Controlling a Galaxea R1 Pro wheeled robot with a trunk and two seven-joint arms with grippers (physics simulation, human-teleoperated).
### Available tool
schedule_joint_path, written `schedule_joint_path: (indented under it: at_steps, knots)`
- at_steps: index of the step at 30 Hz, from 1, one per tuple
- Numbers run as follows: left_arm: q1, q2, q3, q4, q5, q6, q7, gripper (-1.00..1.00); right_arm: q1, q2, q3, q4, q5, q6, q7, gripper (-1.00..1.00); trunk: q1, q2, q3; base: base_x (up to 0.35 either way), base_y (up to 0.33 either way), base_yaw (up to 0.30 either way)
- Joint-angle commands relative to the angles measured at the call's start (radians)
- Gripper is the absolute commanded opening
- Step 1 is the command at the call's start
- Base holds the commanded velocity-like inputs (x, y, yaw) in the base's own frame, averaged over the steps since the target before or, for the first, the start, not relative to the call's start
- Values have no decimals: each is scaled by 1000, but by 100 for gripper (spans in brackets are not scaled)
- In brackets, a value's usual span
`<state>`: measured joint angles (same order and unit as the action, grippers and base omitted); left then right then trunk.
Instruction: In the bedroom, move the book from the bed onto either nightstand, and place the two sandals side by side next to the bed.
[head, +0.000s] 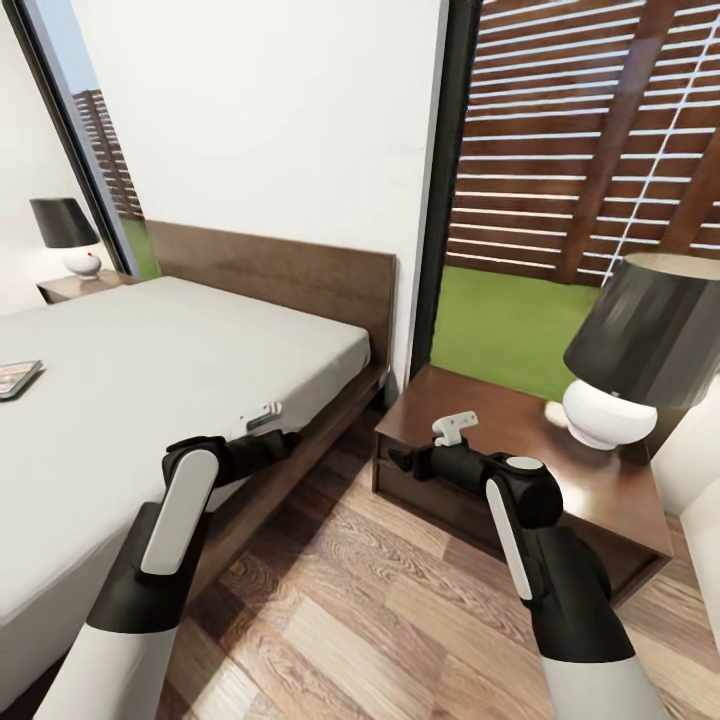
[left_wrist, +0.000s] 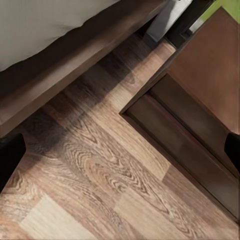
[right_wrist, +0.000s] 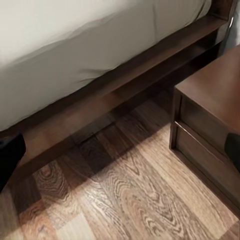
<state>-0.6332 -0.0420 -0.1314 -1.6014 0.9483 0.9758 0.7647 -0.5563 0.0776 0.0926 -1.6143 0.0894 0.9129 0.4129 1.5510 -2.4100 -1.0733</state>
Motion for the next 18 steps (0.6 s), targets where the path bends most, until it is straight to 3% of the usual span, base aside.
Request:
schedule_joint_path:
  at_steps: [1, 6, 9, 12, 13, 18]
  knots:
    - [-1, -1, 0, 0, 9, 1, 11, 100, -1, 0, -1, -1, 10, 3, 8, 100, -4, 7, 2, 0, 0, 0]
    - [-1, -2, 7, 7, 14, -4, 11, 100, -1, 1, -3, -1, 9, 1, 10, 100, -23, 42, 18, 0, 0, 0]
    - [-1, 1, 31, 10, 12, -6, 10, 100, 1, -1, -4, -1, 8, 11, 20, 100, -35, 63, 27, 0, 0, 0]
    - [0, 2, 38, 11, 10, -7, 10, 100, 1, -8, -4, -1, 8, 11, 104, 100, -46, 84, 37, 0, 0, 0]
    - [0, 2, 40, 12, 10, -7, 10, 100, 1, -15, -18, -1, 11, 9, 178, 100, -50, 91, 40, 0, 0, 0]
    - [0, 2, 43, 12, 9, -8, 10, 100, 1, -25, -64, -1, 17, 5, 238, 100, -69, 126, 56, 0, 0, 0]
